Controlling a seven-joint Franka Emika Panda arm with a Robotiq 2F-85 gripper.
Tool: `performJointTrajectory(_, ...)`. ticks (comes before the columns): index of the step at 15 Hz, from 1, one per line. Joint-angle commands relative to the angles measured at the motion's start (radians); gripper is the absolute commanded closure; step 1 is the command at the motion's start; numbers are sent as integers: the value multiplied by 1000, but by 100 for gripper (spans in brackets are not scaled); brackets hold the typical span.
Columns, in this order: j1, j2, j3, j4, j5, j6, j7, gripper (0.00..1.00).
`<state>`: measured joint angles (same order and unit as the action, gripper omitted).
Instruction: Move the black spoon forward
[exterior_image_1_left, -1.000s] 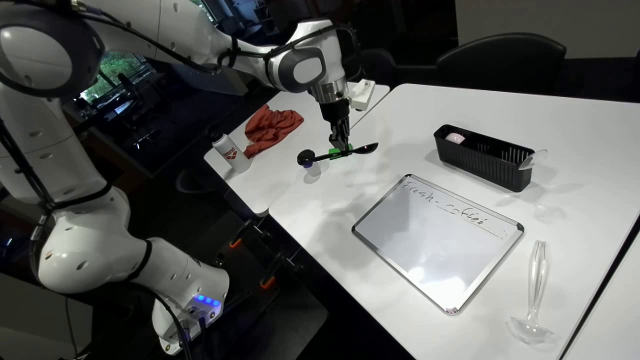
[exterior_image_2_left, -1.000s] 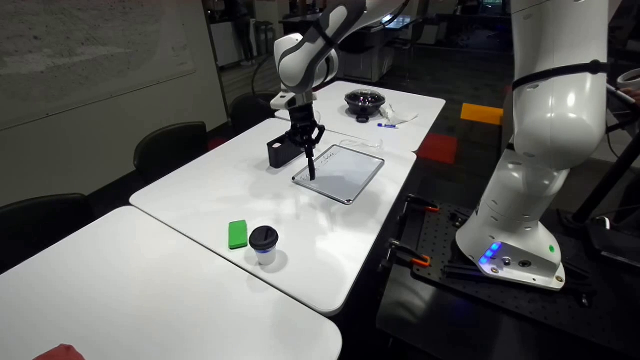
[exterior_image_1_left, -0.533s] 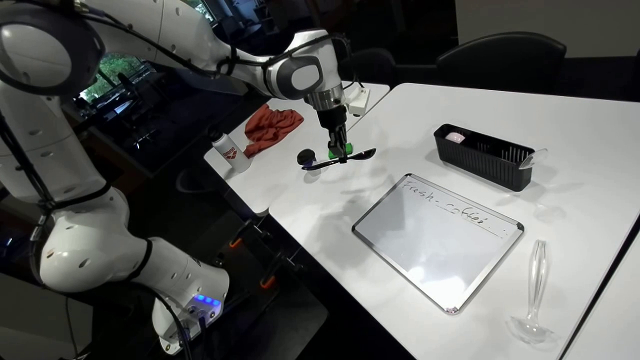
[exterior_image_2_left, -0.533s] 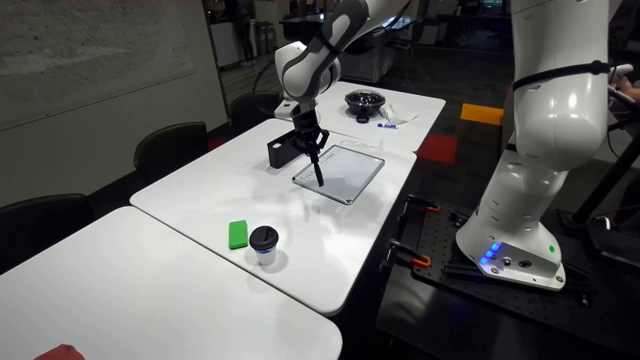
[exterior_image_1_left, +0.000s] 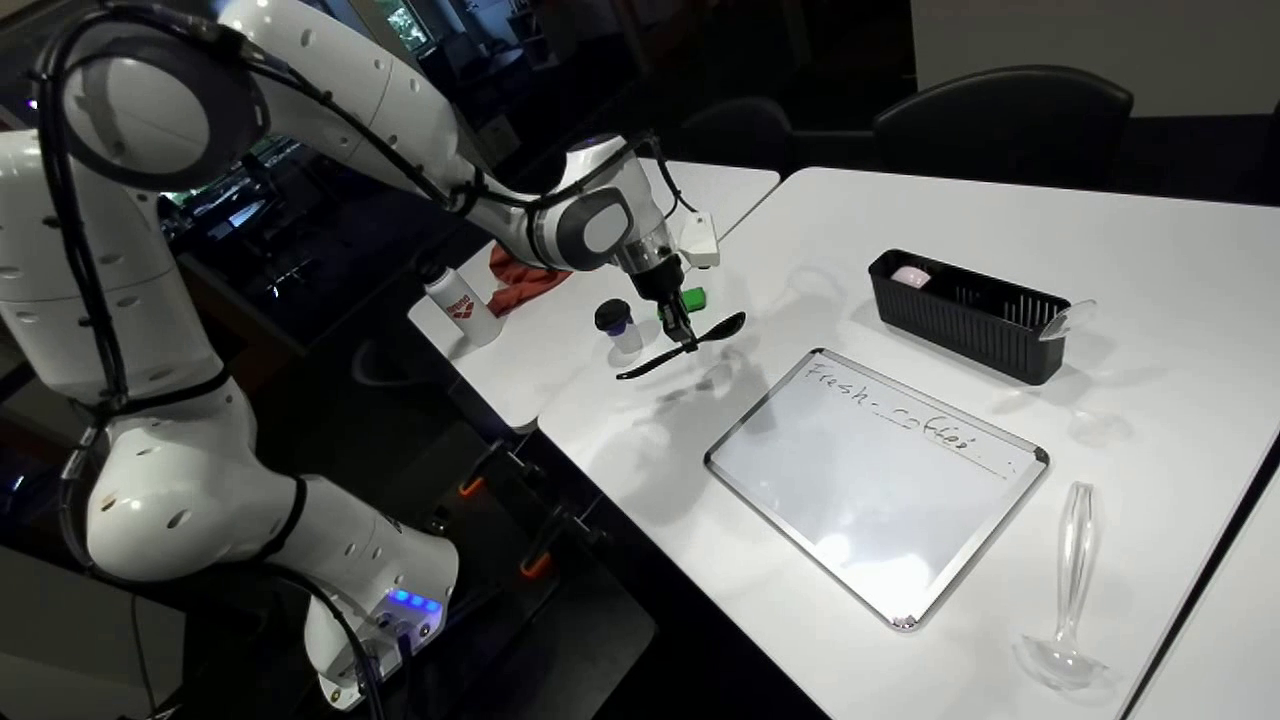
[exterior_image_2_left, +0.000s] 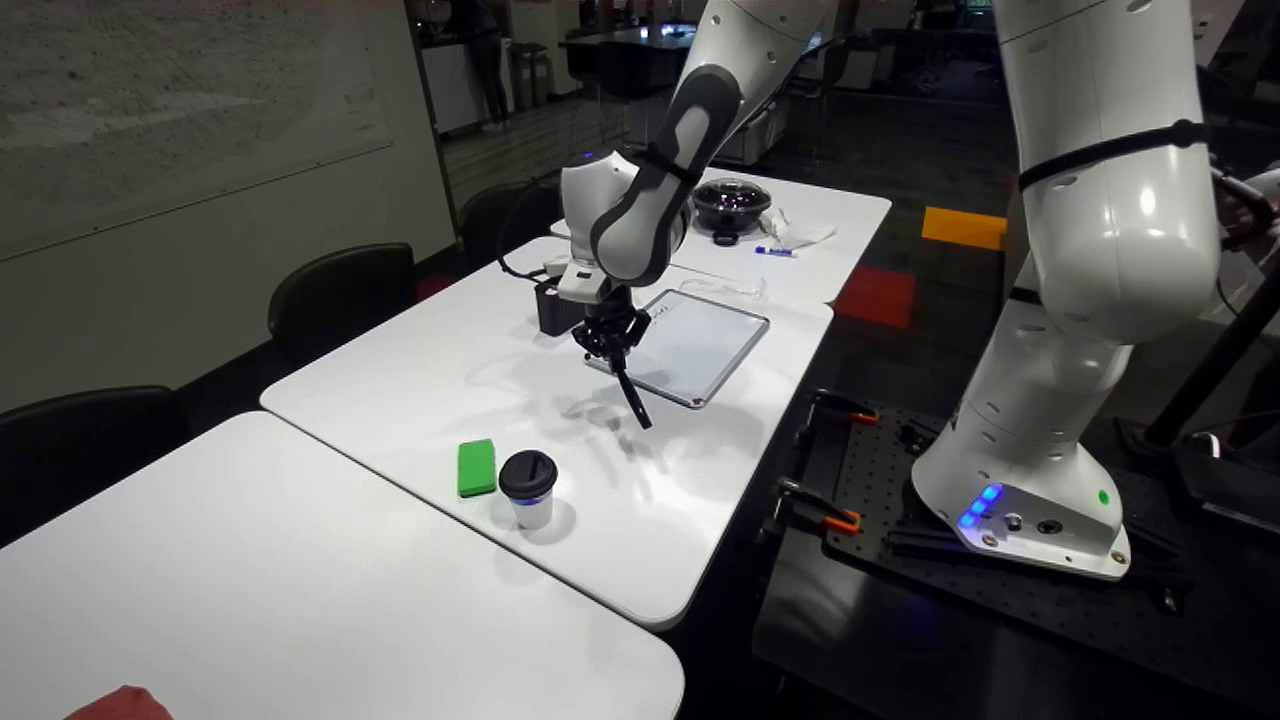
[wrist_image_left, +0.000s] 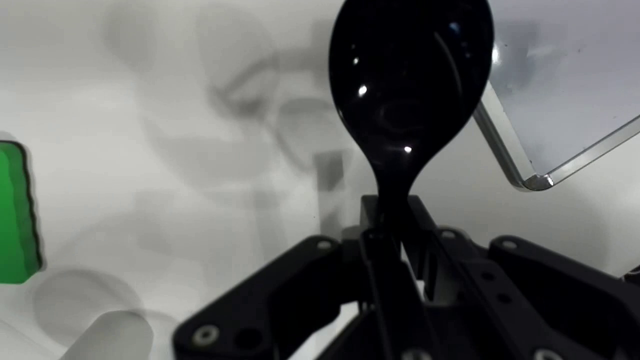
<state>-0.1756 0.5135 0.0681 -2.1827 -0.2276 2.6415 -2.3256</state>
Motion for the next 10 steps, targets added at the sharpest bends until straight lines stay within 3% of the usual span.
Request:
performJointTrajectory(1, -29, 47, 16, -57, 4, 125, -70, 96)
performJointTrajectory(5, -37, 124, 5, -55, -16, 152, -102, 96)
performJointTrajectory(10, 18, 207, -57, -5, -72, 119, -72, 96)
